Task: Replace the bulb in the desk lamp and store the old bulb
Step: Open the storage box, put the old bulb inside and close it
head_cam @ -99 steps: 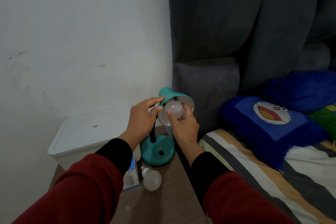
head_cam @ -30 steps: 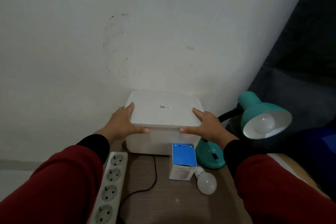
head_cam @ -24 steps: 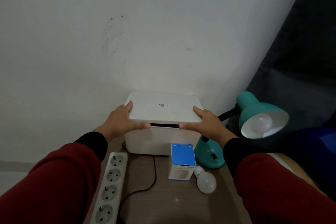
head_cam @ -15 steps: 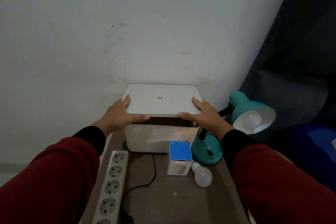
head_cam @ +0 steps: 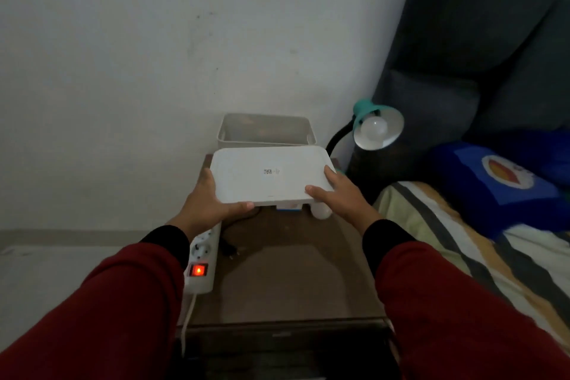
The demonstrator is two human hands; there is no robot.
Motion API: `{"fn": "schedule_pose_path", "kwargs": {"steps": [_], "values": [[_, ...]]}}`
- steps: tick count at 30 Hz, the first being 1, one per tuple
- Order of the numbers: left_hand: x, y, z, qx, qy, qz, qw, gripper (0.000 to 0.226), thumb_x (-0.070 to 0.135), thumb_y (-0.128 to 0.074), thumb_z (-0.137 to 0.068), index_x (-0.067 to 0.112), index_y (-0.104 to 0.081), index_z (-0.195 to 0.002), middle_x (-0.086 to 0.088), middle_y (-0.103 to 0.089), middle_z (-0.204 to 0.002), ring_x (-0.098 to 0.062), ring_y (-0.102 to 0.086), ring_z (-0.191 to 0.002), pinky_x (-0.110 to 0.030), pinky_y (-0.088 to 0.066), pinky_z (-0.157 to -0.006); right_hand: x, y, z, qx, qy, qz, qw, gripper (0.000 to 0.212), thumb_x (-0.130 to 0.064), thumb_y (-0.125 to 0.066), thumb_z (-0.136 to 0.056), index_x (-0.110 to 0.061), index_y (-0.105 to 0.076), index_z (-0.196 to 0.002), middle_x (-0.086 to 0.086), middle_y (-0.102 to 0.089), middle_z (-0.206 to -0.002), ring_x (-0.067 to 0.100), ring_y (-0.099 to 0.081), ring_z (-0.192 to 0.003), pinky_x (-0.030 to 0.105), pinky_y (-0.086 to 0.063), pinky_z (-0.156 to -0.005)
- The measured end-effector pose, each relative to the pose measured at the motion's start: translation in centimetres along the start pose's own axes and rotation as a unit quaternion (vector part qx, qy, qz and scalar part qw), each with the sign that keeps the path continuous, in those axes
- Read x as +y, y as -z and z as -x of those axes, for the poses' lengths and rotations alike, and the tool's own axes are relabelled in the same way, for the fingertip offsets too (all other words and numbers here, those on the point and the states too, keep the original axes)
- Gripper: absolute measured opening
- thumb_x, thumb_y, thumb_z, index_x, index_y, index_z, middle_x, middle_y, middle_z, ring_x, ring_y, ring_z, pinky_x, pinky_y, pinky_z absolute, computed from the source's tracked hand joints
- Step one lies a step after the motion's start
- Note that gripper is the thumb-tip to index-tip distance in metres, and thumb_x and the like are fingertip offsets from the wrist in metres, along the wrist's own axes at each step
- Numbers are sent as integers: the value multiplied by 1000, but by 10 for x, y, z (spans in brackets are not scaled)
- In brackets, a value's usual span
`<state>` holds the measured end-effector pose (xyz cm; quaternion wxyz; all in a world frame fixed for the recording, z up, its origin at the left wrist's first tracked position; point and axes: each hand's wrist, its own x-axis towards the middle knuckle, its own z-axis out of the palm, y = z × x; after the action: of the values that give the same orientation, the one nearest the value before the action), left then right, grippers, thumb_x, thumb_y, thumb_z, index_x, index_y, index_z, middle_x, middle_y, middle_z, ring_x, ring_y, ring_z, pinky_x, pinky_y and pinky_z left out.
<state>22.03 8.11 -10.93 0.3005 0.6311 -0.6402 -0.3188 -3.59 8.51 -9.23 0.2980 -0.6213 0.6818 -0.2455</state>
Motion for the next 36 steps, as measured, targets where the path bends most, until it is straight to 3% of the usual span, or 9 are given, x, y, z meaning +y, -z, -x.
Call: {"fn": "schedule_pose_path", "kwargs": {"steps": [5,8,16,20,31,36], "values": [[-25,-34,67,-31,55,13,998,129,58,-83,-51,17,-8,-148,-1,-39,-145,-23,-42,-128,-34,-43,-101,44,-25,63,-3,-26,9,1000,81,-47,-58,-87,-15,-20,-151,7,-19,-158,25,-25,-143,33,-22,-114],[-32,-54,90,-47,64,-2,997,114,44,-81,-65,12,-11,-148,-4,-35,-148,-23,-37,-133,-29,-36,-101,67,-36,89,-6,-51,6,999,80,-47,-60,-86,-16,-23,-150,7,-20,-158,26,-26,-142,35,-24,-113],[-44,-85,116,-82,92,-92,988,103,56,-79,-60,8,-31,-139,-9,-48,-136,-26,-47,-121,-29,-40,-88,103,-43,108,-58,-98,80,990,87,-55,-59,-82,-13,-23,-150,11,-22,-158,27,-25,-143,35,-23,-115],[-43,-89,117,-85,95,-124,984,99,54,-79,-61,7,-34,-137,-10,-47,-138,-26,-46,-124,-31,-41,-94,104,-47,107,-88,-95,158,979,89,-62,-52,-83,-15,-18,-151,13,-21,-157,30,-26,-142,38,-24,-115],[-44,-96,111,-105,116,-189,969,113,47,-85,-55,0,-27,-139,-14,-43,-141,-28,-42,-128,-35,-40,-102,104,-57,95,-125,-77,219,965,76,-46,-51,-90,-5,-23,-148,18,-31,-152,30,-32,-138,35,-28,-111],[-35,-98,106,-144,132,-250,948,104,46,-82,-62,-3,-30,-137,-16,-41,-141,-27,-42,-128,-32,-40,-103,101,-55,83,-140,-97,254,952,59,-38,-52,-91,-4,-40,-137,17,-41,-144,30,-41,-131,33,-34,-105]]}}
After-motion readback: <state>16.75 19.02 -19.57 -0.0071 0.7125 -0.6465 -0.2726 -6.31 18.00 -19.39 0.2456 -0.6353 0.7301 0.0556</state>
